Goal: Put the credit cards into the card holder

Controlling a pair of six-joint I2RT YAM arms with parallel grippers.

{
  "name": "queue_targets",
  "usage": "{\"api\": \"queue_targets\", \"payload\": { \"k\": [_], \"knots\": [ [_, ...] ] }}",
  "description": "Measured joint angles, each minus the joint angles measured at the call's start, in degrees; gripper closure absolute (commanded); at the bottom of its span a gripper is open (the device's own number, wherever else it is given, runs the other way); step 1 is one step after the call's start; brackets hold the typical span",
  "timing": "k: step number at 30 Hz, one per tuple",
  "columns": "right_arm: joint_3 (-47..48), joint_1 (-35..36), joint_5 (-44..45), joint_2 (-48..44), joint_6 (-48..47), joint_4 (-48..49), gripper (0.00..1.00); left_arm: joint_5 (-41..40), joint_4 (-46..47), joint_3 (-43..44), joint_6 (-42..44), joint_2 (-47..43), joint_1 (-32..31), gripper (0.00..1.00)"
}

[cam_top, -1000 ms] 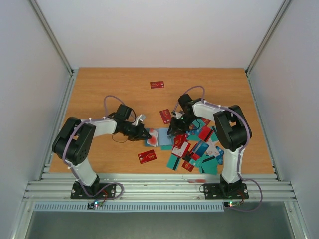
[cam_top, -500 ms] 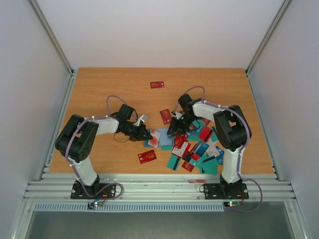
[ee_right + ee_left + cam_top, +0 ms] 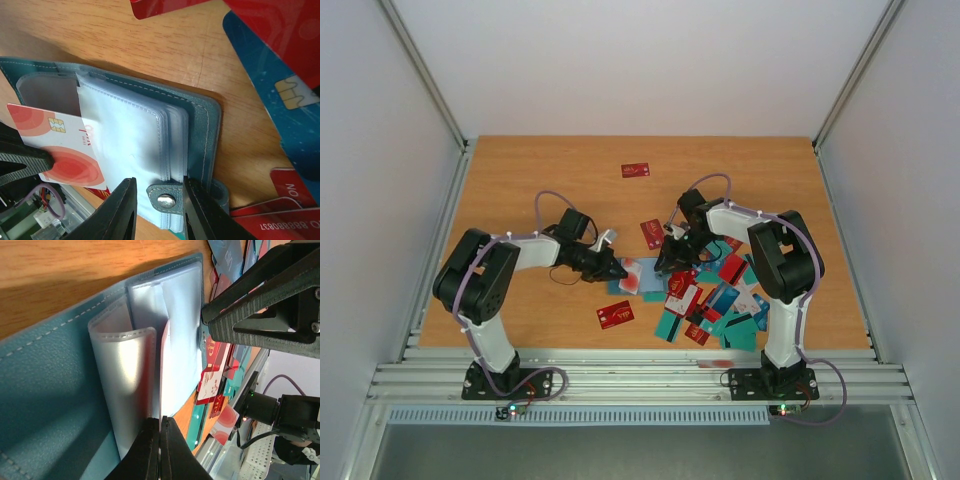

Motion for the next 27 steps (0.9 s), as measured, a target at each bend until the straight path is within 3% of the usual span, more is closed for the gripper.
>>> {"api": "queue_targets", "payload": {
  "k": [27],
  "knots": [
    [-0.74, -0.02, -2.49, 0.35, 1.09, 0.57, 0.73, -1.49, 7.82, -0.02, -6.49, 2.03, -0.28, 1.00]
  ]
}}
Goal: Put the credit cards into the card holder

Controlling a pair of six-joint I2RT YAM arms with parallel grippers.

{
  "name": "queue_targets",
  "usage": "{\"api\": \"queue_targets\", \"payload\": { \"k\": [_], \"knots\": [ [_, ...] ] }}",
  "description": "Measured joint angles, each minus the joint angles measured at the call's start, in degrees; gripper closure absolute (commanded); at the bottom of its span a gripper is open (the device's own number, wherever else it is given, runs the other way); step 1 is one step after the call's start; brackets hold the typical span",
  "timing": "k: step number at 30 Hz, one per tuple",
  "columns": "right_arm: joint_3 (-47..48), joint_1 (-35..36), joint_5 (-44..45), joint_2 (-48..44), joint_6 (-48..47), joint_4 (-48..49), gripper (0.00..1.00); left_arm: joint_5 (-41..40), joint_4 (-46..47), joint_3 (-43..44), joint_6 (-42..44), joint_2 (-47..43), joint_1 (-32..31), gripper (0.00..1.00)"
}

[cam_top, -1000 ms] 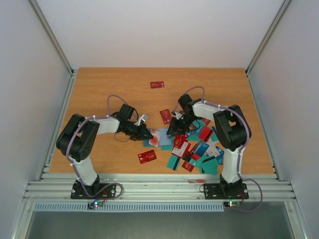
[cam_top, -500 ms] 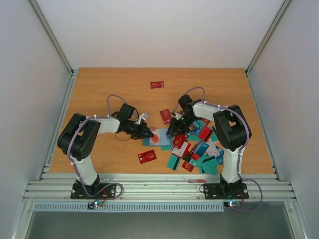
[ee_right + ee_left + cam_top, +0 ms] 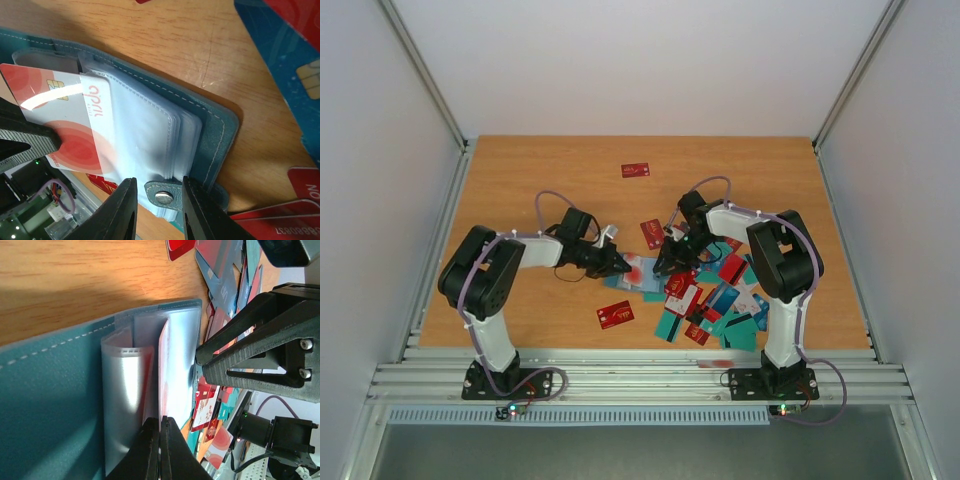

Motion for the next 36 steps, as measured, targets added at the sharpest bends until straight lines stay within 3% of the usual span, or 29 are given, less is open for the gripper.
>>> {"api": "queue_targets", "payload": {
  "k": [27, 32, 36],
  "knots": [
    [-0.44, -0.07, -3.19, 0.81, 3.50, 0.44, 0.73, -0.42, 1.03, -0.09, -0.90, 1.03, -2.10, 1.00],
    [-0.70, -0.24, -3.76, 0.81, 4.17, 0.87, 0.73, -0.24, 0.13, 1.27, -0.74, 1.68, -2.80, 0.94],
    [-0.81, -0.28, -3.98, 0.81, 4.39, 1.07, 0.73, -0.85, -1.49, 1.84, 0.02, 1.68, -3.08, 0.84]
  ]
}}
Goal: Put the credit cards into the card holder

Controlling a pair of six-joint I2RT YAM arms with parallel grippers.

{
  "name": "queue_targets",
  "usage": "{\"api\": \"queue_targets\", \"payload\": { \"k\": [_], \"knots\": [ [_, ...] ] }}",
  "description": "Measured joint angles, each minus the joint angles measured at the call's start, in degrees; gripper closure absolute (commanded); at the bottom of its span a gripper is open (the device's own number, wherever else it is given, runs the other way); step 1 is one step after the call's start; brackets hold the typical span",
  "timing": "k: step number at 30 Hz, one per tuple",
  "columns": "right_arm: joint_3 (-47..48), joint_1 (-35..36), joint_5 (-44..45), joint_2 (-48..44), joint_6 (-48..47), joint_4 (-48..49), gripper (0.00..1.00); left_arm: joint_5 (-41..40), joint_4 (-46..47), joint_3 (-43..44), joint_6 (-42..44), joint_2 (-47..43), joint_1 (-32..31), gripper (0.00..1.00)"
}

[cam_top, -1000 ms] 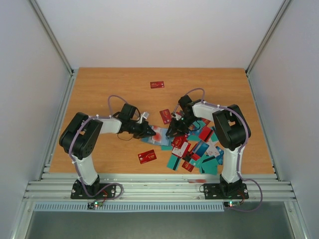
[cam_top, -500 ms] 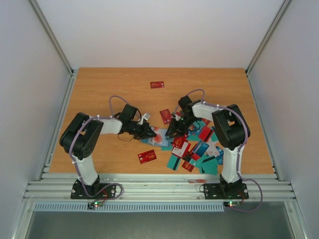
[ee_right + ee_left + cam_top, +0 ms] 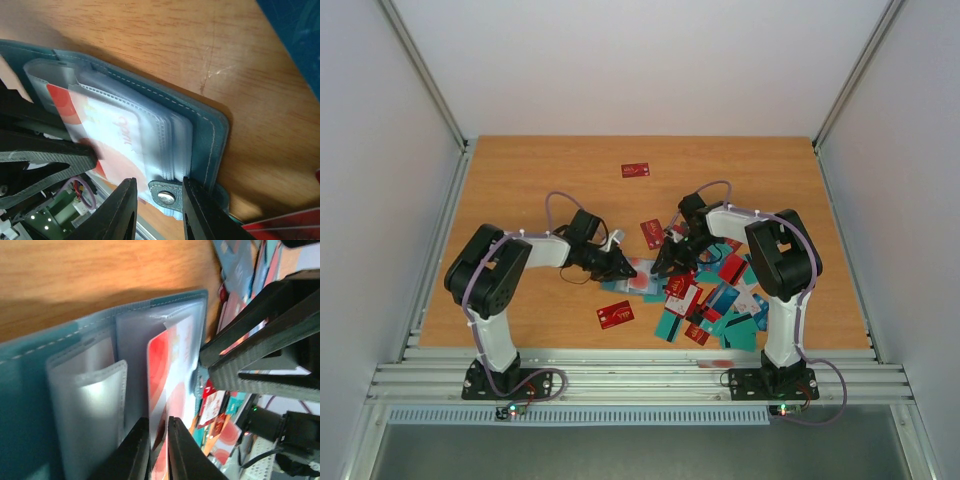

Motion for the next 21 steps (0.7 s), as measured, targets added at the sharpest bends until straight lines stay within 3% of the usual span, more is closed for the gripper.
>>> {"api": "queue_targets", "payload": {
  "k": [3, 7, 21],
  "knots": [
    [-0.13, 0.07, -0.26, 0.00, 0.11, 0.37, 0.73, -0.98, -2.23, 0.00, 0.63, 0.00, -0.31, 0.70],
    [-0.17, 0.07, -0.42, 0.00, 0.17, 0.50, 0.73, -1.95, -5.03, 0.50, 1.68, -0.48, -0.61, 0.62],
    [-0.33, 0.07, -0.66, 0.00, 0.17, 0.81, 0.73, -9.18, -20.22, 8.24, 6.62, -1.66, -0.87, 0.53]
  ]
}}
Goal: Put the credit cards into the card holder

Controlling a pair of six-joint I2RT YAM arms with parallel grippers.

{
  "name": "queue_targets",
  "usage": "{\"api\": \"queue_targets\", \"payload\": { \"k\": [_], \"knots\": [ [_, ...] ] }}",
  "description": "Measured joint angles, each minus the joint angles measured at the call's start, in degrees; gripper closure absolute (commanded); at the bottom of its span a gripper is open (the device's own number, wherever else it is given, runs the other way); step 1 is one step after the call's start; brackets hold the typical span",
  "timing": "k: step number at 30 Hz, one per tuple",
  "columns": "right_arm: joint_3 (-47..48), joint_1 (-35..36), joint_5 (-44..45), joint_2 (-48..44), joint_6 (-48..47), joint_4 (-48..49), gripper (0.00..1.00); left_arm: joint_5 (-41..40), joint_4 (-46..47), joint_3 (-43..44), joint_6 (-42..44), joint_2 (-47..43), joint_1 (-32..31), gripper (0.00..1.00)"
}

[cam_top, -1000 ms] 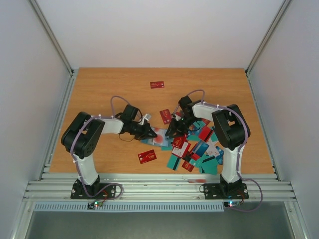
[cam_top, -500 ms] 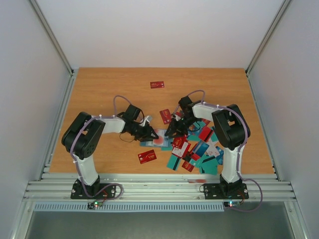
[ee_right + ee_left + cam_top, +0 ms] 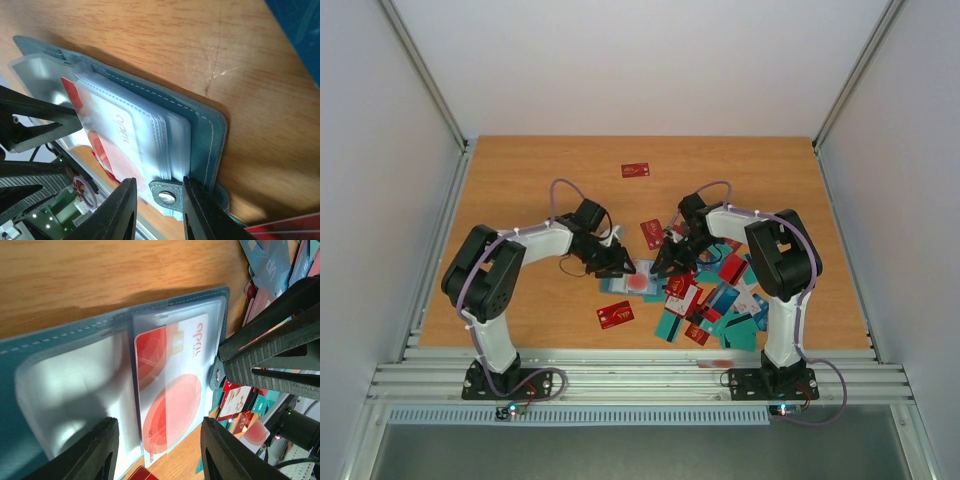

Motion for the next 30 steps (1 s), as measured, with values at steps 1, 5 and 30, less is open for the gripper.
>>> {"api": "queue_targets", "payload": {
  "k": [1, 5, 30],
  "knots": [
    [0.00, 0.00, -0.02, 0.00, 0.00, 0.02, 0.73, -0.20, -0.33, 0.20, 0.13, 0.00, 0.00, 0.53],
    [-0.04, 0.00, -0.15, 0.00, 0.17, 0.15, 0.73, -1.73, -4.11, 2.43, 0.92, 0.00, -0.11, 0.54],
    [-0.83, 0.00, -1.20, -0.02, 1.03, 1.75, 0.73, -17.18, -16.24, 8.39, 2.03, 0.02, -4.76, 0.98]
  ]
}}
